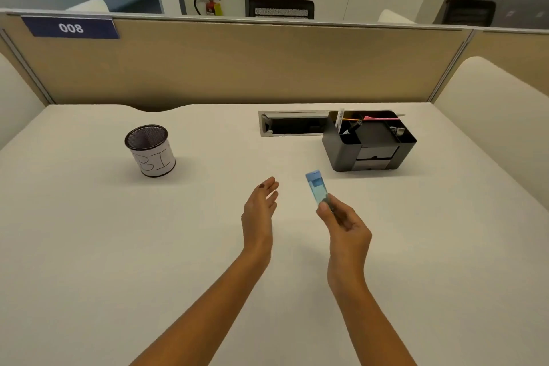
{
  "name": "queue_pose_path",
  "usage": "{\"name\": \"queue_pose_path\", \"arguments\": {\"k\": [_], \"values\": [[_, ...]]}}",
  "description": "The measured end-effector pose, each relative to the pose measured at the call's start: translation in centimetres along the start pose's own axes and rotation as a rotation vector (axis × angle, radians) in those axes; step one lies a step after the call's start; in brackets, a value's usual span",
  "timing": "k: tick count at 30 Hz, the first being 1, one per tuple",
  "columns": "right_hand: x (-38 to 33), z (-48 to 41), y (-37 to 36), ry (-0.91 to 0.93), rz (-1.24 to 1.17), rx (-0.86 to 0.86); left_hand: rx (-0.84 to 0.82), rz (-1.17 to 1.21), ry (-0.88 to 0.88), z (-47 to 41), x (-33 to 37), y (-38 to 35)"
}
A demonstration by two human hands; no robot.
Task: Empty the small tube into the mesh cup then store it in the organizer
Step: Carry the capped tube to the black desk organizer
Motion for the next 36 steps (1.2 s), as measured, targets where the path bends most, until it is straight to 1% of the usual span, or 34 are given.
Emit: {"name": "queue_pose_path", "arguments": {"k": [3,5,8,12,15,17,22,26,30,36], "values": [[-1.7,-2.3,2.0,0.019,-0.120,0.085,-0.118,-0.312,-0.167,-1.6,0.8,-4.1],[-3.0,-3.9,2.9,0.039,-0.175,0.134,-0.204,-0.436,-0.274,-2.4,1.5,-7.2],[-4.9,-6.6,4.0,0.084,-0.189,0.181,-0.331,-0.586,-0.377,-4.0,1.5,-11.9],[-6.9,-10.9,5.2,0.139,-0.202,0.237,-0.501,-0.887,-0.559,-6.3,0.5,-17.2],[-7.8,-13.9,5.7,0.176,-0.189,0.273,-0.547,-1.093,-0.695,-7.7,-0.1,-19.6],[-8.4,-15.7,5.9,0.203,-0.169,0.308,-0.554,-1.178,-0.745,-8.4,-0.5,-20.6],[-9.7,-19.5,6.5,0.311,-0.019,0.459,-0.541,-1.199,-0.828,-9.3,-1.4,-21.6],[-10.9,-21.7,6.2,0.440,0.163,0.539,-0.506,-1.110,-0.844,-9.5,-2.0,-21.4],[-11.3,-23.5,5.0,0.530,0.338,0.543,-0.498,-0.968,-0.786,-9.5,-2.5,-21.5],[-10.7,-24.9,4.4,0.577,0.477,0.547,-0.487,-0.950,-0.798,-9.6,-2.8,-21.4]]}}
Point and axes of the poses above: each hand's wrist, its own z-axis away from the middle knuckle, its own y-axis out of the back of the hand, x = y × z, the point moved 10 cm from there along -z, towards the middle knuckle, and after that the axes turned 6 degrees about -y, right-handed, at the moved point
